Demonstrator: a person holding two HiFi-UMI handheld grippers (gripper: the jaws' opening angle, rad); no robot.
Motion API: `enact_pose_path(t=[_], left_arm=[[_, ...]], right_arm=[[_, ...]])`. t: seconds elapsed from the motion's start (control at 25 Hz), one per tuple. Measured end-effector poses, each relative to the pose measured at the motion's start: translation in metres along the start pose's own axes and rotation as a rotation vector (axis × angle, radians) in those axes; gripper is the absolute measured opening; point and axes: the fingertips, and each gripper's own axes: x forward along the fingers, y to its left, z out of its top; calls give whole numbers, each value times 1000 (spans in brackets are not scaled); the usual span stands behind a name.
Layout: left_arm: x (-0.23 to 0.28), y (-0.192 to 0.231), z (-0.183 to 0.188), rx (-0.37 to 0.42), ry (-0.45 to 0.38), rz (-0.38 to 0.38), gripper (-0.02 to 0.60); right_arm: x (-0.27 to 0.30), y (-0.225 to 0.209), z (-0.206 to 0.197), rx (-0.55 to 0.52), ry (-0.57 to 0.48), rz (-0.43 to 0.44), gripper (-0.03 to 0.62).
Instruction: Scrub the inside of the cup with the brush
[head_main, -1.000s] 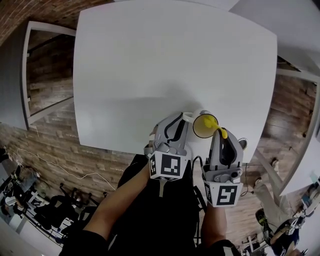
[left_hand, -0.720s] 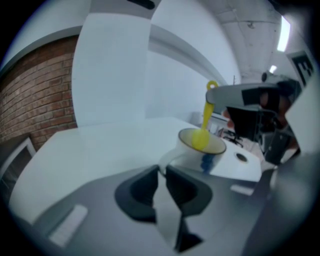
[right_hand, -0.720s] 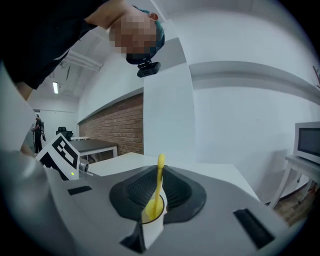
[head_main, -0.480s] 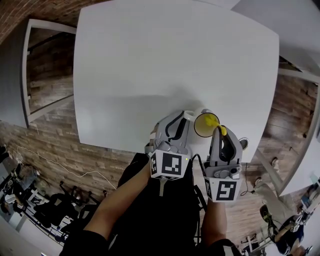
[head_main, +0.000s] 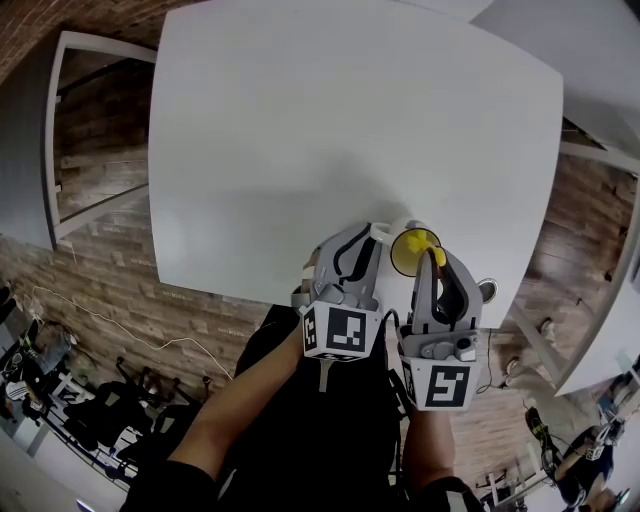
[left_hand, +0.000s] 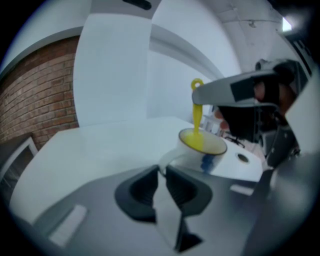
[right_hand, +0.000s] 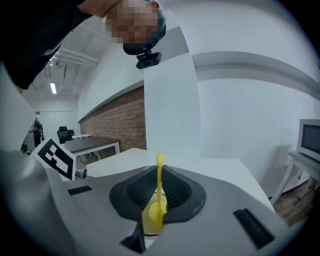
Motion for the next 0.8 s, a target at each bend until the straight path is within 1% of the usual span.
enact_pose_path(t=[0.08, 0.2, 0.32, 0.44, 0.68, 0.8], left_arm=[[0, 0, 0, 2, 0, -1, 49], [0, -1, 1, 8, -2, 0, 49], [1, -1, 0, 1, 1, 6, 49], [2, -1, -1, -4, 4, 8, 48], [1, 0, 1, -9, 0, 9, 48], [1, 0, 1, -10, 0, 14, 48]], right_arm=[[0, -8, -9, 10, 26, -32, 29], [-5, -17, -14, 11, 37, -37, 31], [-12, -13, -5, 12, 23, -24, 30], [-22, -13, 5, 23, 14, -39, 30], [-18, -17, -25, 35, 53, -74, 31], [-17, -17, -26, 43, 52, -74, 31]])
